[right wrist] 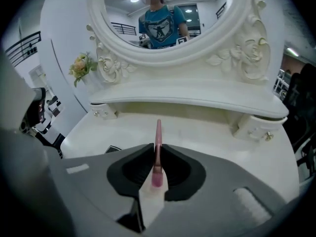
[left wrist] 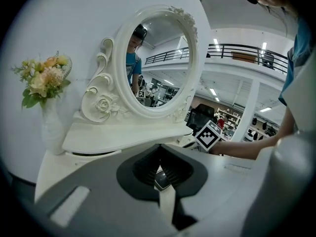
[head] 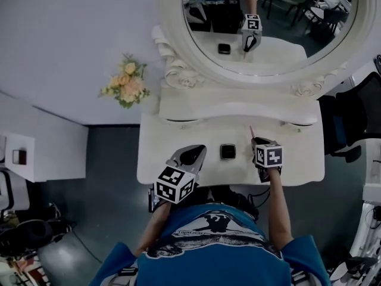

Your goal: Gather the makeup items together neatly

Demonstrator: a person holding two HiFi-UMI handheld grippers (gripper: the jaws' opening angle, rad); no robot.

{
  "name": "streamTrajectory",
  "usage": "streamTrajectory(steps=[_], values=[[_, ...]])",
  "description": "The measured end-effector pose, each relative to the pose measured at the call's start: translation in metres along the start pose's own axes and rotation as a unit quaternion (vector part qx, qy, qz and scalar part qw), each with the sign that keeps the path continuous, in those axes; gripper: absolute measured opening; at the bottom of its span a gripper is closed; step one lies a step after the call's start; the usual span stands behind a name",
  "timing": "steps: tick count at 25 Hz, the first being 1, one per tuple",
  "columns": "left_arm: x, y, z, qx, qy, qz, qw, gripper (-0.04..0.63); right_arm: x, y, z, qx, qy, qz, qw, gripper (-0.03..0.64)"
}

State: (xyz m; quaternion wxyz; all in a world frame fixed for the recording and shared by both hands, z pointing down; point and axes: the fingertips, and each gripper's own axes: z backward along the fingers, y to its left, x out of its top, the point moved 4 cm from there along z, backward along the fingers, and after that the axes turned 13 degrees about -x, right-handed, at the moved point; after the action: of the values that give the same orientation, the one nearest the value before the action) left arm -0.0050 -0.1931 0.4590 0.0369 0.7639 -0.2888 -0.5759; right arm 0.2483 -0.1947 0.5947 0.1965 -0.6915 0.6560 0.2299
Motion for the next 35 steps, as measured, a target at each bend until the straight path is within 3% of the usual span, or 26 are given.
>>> streamTrajectory(steps=[12,19,35], values=[[-0.003,-0.024,-0.026,-0.026,0.018,-0.010,0.9994,0.014,-0.064,-0.066,0.010,-0.058,0.034,-0.097,0.993,0.054],[-0.007,-0.037,-0.036,-0.023,0.026,-0.011,0.9993,0.014,-0.092,-0.075,0.000,-0.050,0.046,-0.160,0.985,0.055],[-0.012,-0.056,-0.067,-0.001,0.028,0.000,0.9996,0.014,-0.101,-0.075,-0.003,-0.029,0.004,-0.160,0.987,0.057]])
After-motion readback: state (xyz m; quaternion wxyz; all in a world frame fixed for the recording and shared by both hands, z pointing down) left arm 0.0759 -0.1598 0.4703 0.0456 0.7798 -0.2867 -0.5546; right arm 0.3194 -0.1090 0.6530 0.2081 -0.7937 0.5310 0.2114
